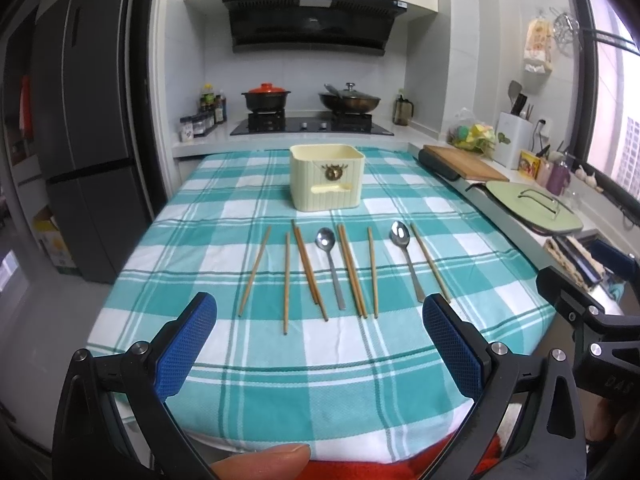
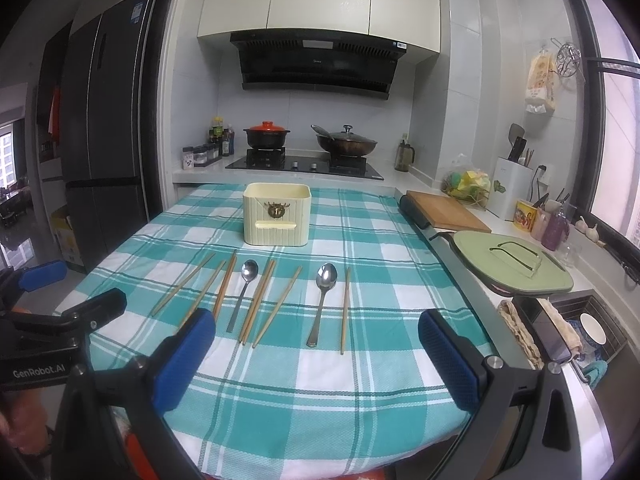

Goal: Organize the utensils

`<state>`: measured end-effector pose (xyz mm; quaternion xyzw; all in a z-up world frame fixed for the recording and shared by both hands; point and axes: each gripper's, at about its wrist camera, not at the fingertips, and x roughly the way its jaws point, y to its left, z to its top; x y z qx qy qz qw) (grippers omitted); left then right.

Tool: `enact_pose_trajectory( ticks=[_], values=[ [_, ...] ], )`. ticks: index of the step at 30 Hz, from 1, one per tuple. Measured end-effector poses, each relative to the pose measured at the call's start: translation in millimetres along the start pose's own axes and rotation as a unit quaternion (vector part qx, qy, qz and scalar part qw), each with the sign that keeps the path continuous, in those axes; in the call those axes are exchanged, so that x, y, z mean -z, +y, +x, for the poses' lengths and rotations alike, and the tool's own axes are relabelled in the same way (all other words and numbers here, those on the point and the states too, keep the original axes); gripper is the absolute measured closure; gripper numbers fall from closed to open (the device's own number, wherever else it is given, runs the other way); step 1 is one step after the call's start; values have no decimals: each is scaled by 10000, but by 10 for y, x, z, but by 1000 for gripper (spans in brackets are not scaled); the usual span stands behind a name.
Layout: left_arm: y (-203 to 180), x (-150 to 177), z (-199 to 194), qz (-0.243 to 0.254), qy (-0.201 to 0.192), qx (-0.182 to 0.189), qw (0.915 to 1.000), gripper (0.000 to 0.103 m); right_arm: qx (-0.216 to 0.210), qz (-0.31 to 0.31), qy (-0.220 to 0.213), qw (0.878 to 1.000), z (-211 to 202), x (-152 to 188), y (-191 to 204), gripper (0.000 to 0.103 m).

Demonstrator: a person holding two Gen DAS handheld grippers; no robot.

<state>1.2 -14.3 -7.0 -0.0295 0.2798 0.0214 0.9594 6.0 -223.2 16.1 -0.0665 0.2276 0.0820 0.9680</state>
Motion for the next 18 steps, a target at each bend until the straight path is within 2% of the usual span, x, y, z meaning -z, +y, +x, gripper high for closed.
enact_pose_trajectory(
  ticks=[18],
  values=[
    [40, 14, 112, -20, 56, -50, 10000, 0, -48, -76, 157, 9998, 100, 7, 85, 0]
  ],
)
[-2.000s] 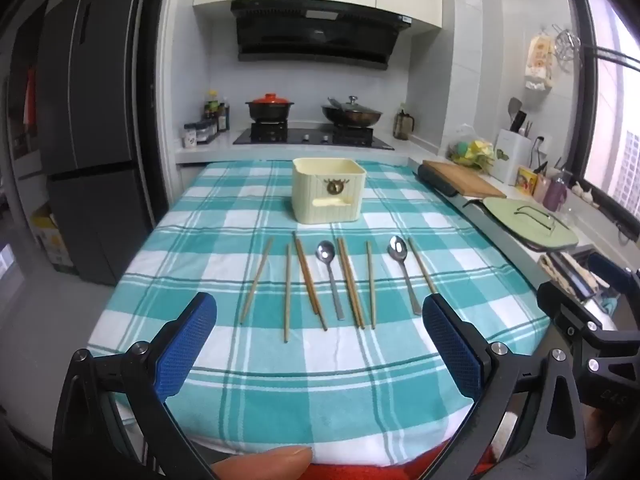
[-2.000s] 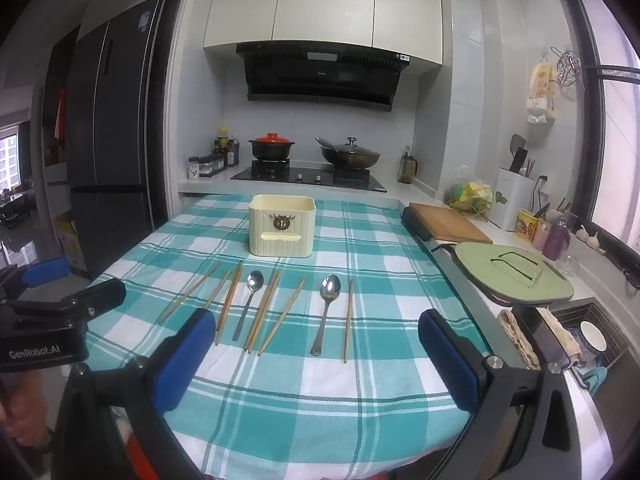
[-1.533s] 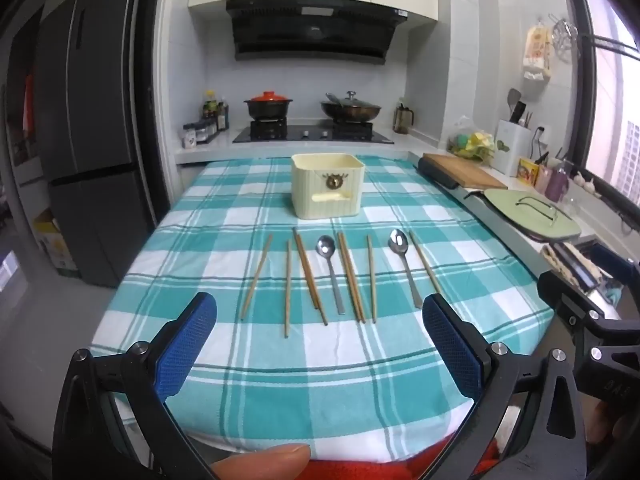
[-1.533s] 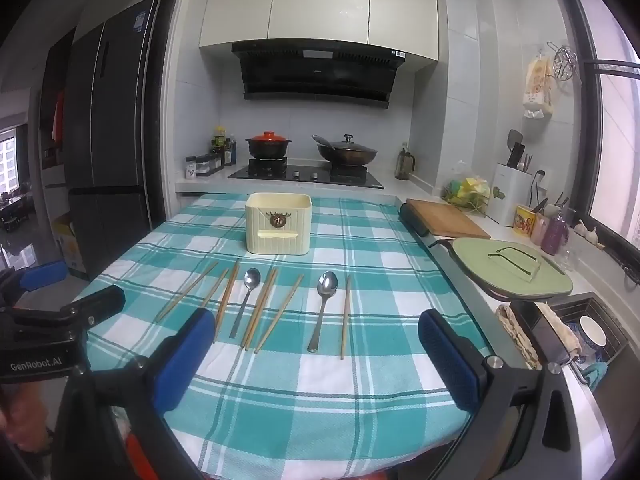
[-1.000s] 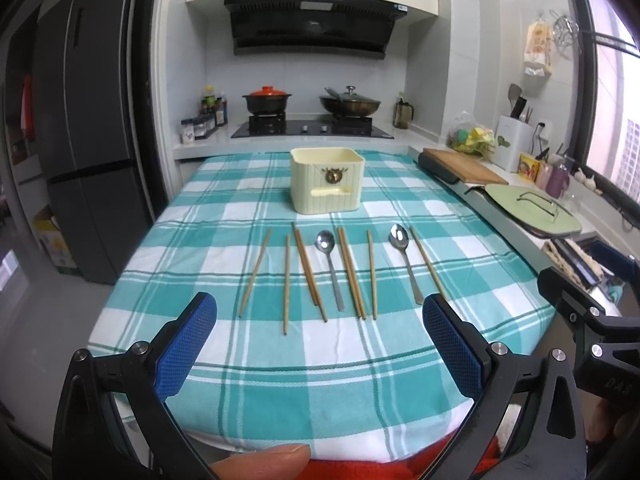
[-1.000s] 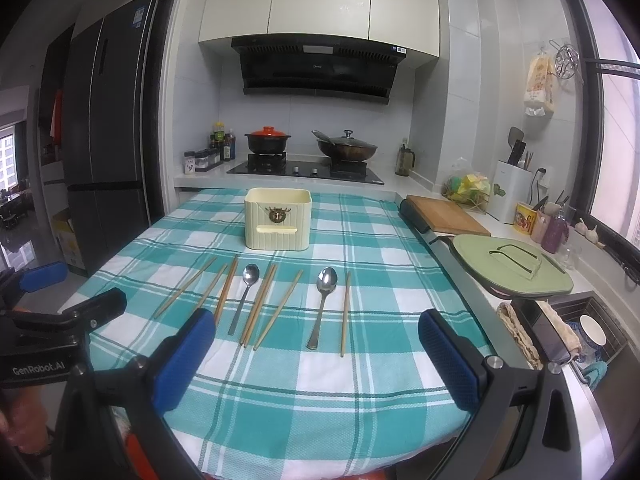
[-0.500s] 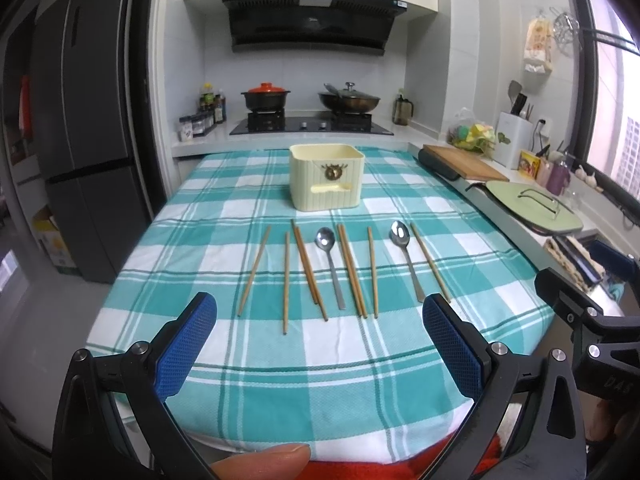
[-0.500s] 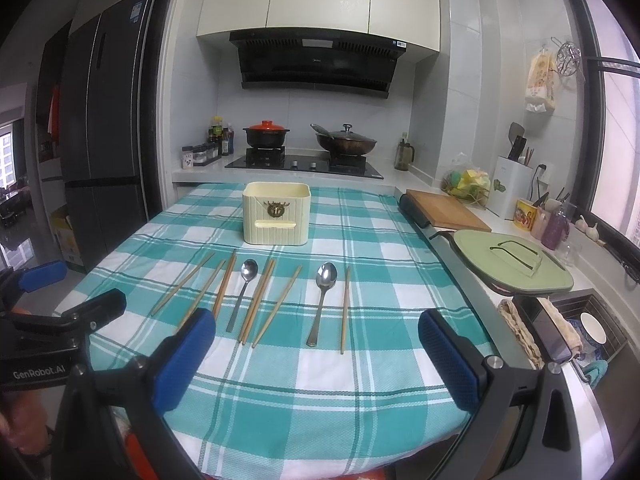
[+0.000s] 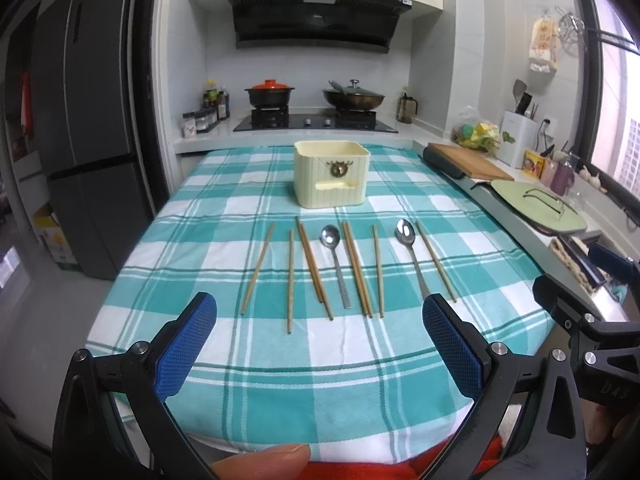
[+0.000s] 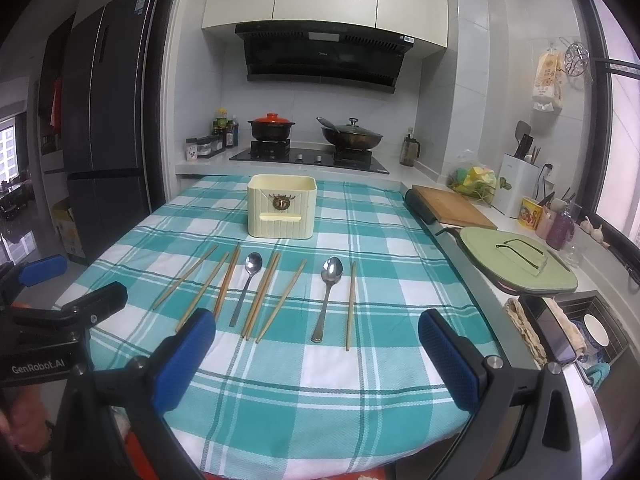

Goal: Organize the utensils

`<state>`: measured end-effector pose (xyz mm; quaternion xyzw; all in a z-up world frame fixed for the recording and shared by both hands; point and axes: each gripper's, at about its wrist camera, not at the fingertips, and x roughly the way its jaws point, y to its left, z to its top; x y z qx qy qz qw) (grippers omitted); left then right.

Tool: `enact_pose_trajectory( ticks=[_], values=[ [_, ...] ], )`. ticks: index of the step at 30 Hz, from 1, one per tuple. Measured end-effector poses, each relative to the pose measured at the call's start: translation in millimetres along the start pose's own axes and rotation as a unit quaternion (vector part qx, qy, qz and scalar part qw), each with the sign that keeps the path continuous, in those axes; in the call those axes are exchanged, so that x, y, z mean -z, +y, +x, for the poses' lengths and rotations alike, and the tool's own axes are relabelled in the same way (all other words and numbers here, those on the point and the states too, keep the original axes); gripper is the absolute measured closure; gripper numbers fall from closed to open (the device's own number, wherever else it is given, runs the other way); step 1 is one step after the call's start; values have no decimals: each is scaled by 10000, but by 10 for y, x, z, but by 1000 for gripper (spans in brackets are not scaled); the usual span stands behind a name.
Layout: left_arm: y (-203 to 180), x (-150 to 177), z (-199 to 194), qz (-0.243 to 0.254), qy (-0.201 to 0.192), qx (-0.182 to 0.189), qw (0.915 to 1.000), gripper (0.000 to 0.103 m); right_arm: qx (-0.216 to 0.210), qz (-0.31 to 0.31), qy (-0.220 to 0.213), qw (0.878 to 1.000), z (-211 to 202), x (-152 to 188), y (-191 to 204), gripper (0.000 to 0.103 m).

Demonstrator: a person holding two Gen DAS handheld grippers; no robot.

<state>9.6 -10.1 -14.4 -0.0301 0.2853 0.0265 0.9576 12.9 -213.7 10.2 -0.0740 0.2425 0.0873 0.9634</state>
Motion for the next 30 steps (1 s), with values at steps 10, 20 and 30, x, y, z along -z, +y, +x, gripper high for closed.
enact_pose_trajectory(
  ticks=[10, 20, 30],
  values=[
    [-22, -47, 111, 107, 89, 12, 9999, 0, 41, 49, 147, 9999, 98, -12, -39, 0],
    [-48, -90, 199, 181, 120, -10, 9998, 0, 89, 94, 242, 9996, 205, -50, -78, 0],
    [-56, -131, 216, 220, 112, -36, 9997, 0, 104, 126, 255, 9995, 236, -72, -90, 0]
  ],
)
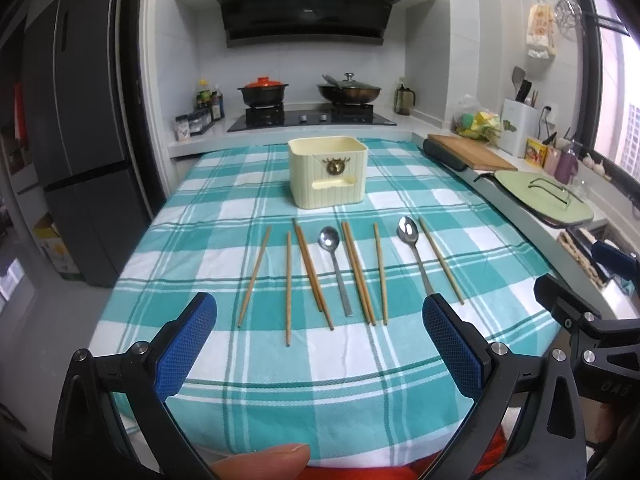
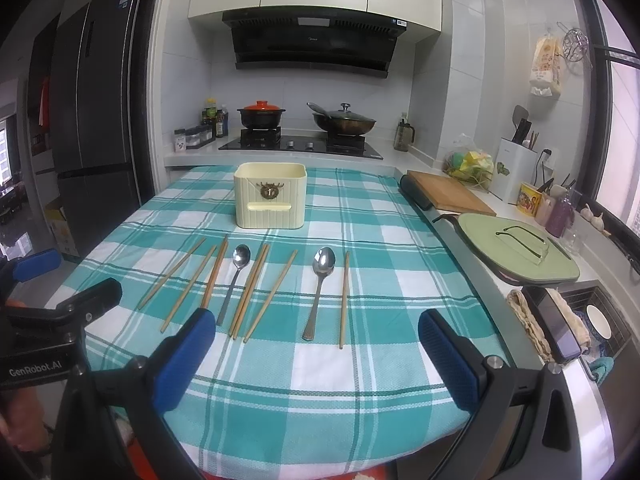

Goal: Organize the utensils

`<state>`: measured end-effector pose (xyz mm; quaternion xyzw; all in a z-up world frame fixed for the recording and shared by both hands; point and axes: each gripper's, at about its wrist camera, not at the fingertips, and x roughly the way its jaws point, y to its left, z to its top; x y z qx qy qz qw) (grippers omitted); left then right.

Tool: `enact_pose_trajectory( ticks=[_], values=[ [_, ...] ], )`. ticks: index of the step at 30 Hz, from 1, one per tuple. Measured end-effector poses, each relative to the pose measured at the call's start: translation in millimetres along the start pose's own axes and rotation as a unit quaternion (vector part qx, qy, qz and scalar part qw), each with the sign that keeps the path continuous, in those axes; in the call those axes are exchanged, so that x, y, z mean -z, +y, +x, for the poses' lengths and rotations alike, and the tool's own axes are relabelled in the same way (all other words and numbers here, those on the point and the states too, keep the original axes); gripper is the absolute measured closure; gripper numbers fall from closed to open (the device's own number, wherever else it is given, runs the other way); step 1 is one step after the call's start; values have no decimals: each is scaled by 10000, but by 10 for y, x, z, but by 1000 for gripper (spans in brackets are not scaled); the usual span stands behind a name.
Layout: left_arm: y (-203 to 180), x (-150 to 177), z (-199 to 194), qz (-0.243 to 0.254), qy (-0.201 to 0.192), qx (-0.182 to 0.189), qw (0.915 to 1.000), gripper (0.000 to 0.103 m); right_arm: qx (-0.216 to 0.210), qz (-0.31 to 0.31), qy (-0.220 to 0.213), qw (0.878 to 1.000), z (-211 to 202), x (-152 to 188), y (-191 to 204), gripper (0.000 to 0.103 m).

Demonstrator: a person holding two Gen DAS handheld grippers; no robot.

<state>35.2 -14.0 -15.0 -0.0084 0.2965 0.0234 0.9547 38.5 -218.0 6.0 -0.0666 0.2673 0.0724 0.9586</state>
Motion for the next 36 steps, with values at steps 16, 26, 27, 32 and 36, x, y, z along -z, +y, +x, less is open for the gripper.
enact_pose_trajectory(
  ticks=[16, 26, 27, 32, 36],
  values=[
    [13, 3, 32, -41, 11, -103, 9999, 0, -15, -96, -7, 10000, 47, 44, 41, 0],
    [125, 1, 458, -45, 332, -250, 9991, 0, -28, 21, 87, 10000, 235, 62, -56, 0],
    [167, 17, 537, -65, 398, -317, 9987, 0, -36, 23, 90, 9999, 275, 68, -70, 0],
    [499, 102, 964, -188, 765, -649, 9948, 0, -68, -9, 91, 9999, 556, 132, -183, 0],
    [856, 155, 1327, -548, 1031, -672, 9909, 0, -329, 266, 195, 9989, 863, 204, -391, 0]
  ],
)
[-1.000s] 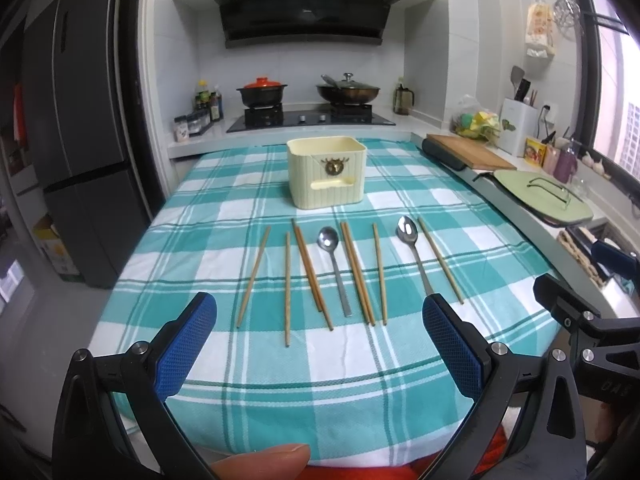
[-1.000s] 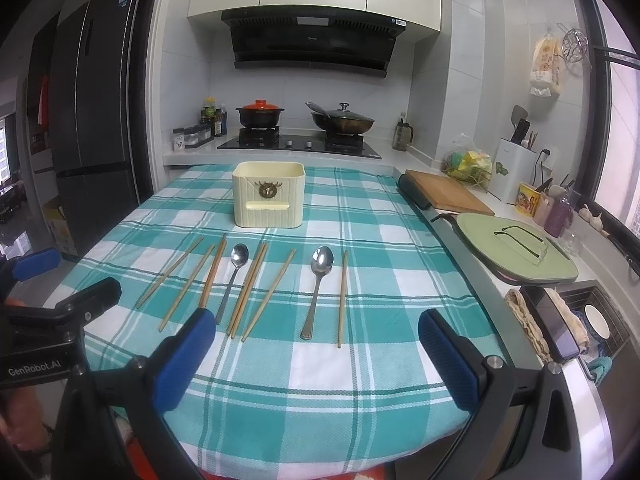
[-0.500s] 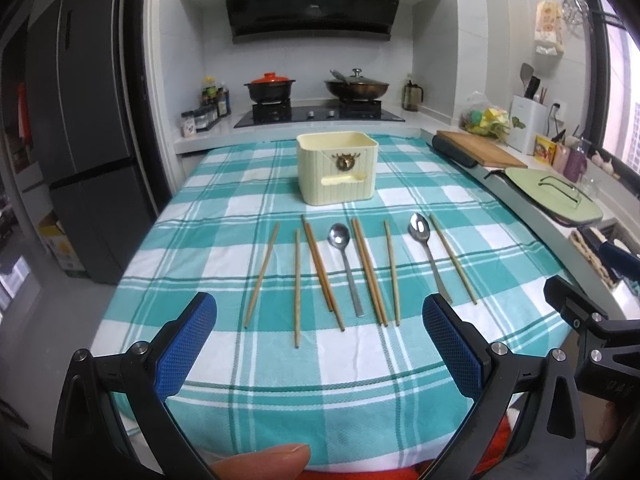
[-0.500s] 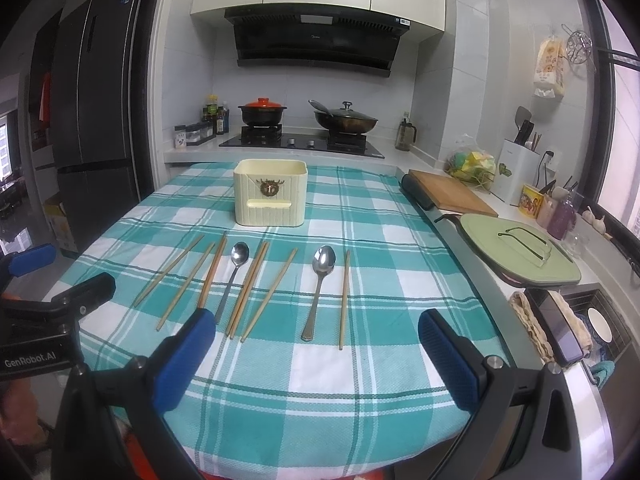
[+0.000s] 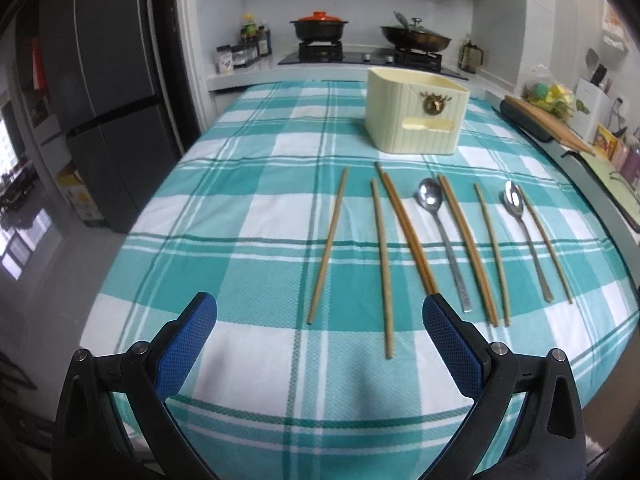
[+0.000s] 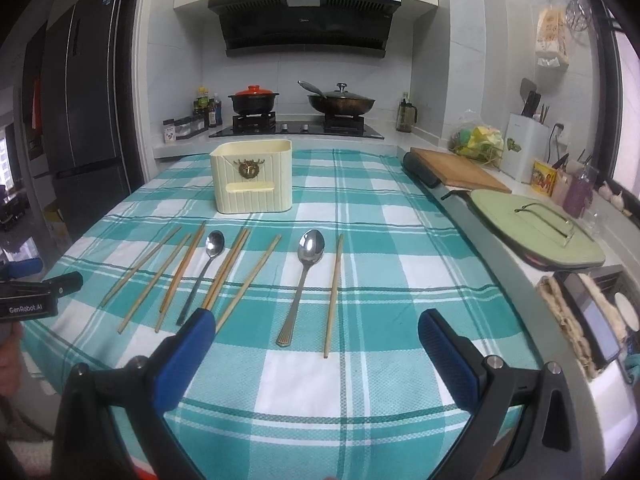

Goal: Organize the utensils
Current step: 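Lower the left tool to a wooden chopstick and close on it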

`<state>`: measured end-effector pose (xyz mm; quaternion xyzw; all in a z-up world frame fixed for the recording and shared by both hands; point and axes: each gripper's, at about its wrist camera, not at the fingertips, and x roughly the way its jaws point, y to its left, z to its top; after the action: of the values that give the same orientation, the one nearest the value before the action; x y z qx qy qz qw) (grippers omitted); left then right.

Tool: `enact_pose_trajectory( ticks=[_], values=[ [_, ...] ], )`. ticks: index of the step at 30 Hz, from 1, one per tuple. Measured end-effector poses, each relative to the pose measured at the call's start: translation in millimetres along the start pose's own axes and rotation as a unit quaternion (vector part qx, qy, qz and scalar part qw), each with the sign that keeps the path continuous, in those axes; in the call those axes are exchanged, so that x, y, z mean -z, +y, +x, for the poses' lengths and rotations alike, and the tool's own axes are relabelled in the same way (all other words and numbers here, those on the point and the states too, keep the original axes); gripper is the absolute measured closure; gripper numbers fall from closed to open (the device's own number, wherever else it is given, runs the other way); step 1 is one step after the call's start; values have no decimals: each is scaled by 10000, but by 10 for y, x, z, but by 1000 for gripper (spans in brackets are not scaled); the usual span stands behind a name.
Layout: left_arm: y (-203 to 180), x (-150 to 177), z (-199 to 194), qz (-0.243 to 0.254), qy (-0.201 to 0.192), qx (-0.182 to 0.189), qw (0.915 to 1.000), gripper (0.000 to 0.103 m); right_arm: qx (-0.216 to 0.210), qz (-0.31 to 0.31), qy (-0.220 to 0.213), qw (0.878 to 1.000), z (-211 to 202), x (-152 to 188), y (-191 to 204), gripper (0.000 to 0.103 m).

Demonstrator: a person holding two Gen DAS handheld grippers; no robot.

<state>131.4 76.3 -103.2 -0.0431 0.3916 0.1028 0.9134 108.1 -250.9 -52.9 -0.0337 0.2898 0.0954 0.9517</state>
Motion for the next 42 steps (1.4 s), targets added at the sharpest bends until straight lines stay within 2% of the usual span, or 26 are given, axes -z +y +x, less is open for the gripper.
enact_pose_trajectory(
  ticks=[5, 9, 11, 15, 19, 24, 29, 30, 33, 36, 38, 42],
  values=[
    [117, -125, 434, 8, 336, 89, 9994, 0, -528, 635, 396, 9958, 437, 88, -289, 0],
    [68, -224, 672, 163, 406, 157, 9989, 0, -643, 826, 307, 9940, 678, 92, -426, 0],
    [45, -275, 798, 256, 520, 119, 9983, 0, -632, 919, 348, 9932, 820, 82, -484, 0],
    [12, -383, 1026, 529, 765, 319, 9952, 0, -156, 518, 964, 9939, 1163, 27, -516, 0],
    [15, -502, 1213, 720, 1101, 641, 9892, 1, -261, 456, 1546, 9866, 1437, -23, -572, 0],
    [-15, -628, 1468, 983, 1284, 420, 9859, 1, -267, 550, 1913, 9796, 1692, -32, -657, 0],
    [-44, -716, 1687, 1003, 1427, 457, 9836, 1, -537, 977, 2269, 9675, 1943, -23, -769, 0],
    [-45, -723, 1729, 1020, 1444, 430, 9833, 1, -531, 925, 2248, 9686, 1973, -38, -758, 1],
    [-5, -773, 1829, 877, 1488, 585, 9832, 0, -523, 445, 2164, 9739, 2081, -106, -649, 9],
    [6, -844, 1903, 882, 1532, 583, 9825, 0, -245, -205, 2102, 9771, 2244, -190, -531, 30],
    [-5, -895, 1957, 958, 1588, 656, 9805, 0, -309, -396, 2099, 9764, 2359, -282, -504, 40],
    [-49, -1025, 2072, 1071, 1736, 688, 9765, 0, -331, -641, 2143, 9741, 2616, -493, -495, 50]
  ],
)
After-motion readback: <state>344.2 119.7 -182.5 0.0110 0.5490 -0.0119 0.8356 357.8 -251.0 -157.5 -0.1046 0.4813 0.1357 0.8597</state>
